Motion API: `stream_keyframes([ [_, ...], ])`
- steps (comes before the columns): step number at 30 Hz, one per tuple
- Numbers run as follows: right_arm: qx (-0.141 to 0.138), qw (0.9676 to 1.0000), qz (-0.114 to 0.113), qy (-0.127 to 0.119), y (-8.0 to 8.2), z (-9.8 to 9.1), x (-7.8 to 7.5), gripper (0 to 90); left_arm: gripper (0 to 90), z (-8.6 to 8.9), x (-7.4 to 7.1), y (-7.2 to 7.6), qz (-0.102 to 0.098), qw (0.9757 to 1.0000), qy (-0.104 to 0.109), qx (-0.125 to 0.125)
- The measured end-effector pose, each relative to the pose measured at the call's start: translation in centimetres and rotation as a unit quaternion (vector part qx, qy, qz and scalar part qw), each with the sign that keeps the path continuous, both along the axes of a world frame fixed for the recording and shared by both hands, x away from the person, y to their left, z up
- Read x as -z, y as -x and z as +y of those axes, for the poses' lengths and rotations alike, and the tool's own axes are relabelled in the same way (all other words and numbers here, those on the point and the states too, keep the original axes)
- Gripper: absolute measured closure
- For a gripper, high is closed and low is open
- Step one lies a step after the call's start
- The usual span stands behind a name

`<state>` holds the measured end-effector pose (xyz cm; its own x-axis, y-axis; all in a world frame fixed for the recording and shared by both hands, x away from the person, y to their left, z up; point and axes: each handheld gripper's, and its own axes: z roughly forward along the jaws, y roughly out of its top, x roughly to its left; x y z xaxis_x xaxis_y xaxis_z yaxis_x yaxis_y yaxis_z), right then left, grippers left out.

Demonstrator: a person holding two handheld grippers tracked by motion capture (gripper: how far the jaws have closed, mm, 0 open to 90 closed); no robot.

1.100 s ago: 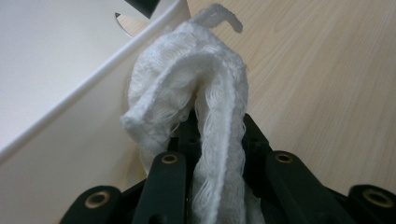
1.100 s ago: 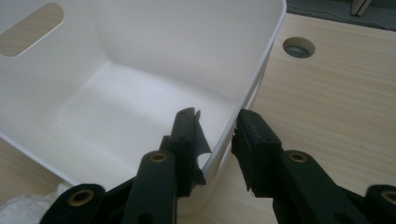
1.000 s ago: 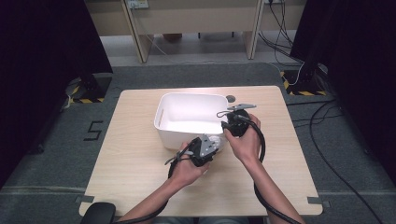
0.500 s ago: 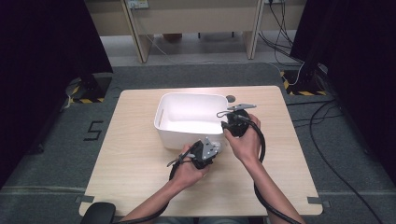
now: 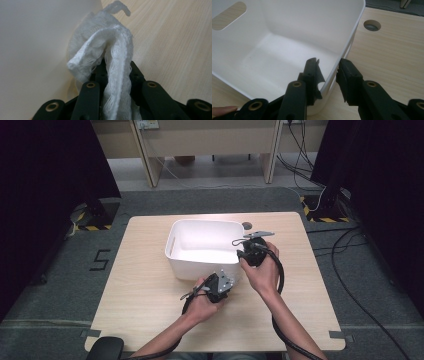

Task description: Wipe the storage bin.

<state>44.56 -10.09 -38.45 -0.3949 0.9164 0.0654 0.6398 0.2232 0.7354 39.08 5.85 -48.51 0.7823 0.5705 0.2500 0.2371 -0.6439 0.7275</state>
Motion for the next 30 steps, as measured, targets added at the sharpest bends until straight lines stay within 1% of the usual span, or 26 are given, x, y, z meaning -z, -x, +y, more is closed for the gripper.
stream_keyframes([
  [2,0.000,1.0000,0.000,0.000,0.0,0.0,0.0,69.2,75.7,0.0,0.2,-0.1,0.003,1.0000,-0.004,0.000],
  [7,0.001,1.0000,0.000,-0.001,0.0,0.0,0.0,69.2,75.7,-0.1,0.4,-0.1,0.005,1.0000,-0.004,-0.002],
  [9,0.001,1.0000,0.000,0.000,0.0,0.0,0.0,69.2,75.7,-0.1,0.3,-0.1,0.005,1.0000,-0.007,0.000],
  [13,0.001,1.0000,0.000,-0.001,0.0,0.0,0.0,69.2,75.7,-0.3,0.3,-0.1,0.004,1.0000,-0.007,0.002],
  [14,0.001,1.0000,0.001,-0.001,0.0,0.0,0.0,69.2,75.7,-0.4,0.3,-0.1,0.003,1.0000,-0.003,0.002],
  [15,0.001,1.0000,0.000,0.000,0.0,0.0,0.0,69.2,75.7,-0.5,0.2,-0.1,0.004,1.0000,-0.006,0.004],
  [22,0.001,1.0000,0.000,0.000,0.0,0.0,0.0,69.2,75.7,-1.1,-0.2,0.0,-0.001,0.9999,-0.007,0.008],
  [23,0.001,1.0000,0.000,0.001,0.0,0.0,0.0,69.2,75.7,-1.2,-0.2,0.0,-0.002,1.0000,-0.004,0.008],
  [24,0.001,1.0000,0.000,0.001,0.0,0.0,0.0,69.2,75.7,-1.3,-0.3,0.0,-0.002,0.9999,-0.007,0.009],
  [26,0.002,1.0000,0.000,0.001,0.0,0.0,0.0,69.2,75.7,-1.5,-0.3,-0.1,-0.001,0.9999,-0.005,0.011],
  [27,0.002,1.0000,0.000,0.001,0.0,0.0,0.0,69.2,75.7,-1.5,-0.3,-0.1,0.000,0.9999,-0.010,0.012],
  [30,0.002,1.0000,0.000,0.000,0.0,0.0,0.0,69.2,75.7,-1.8,-0.2,-0.1,0.001,0.9999,-0.008,0.010],
])
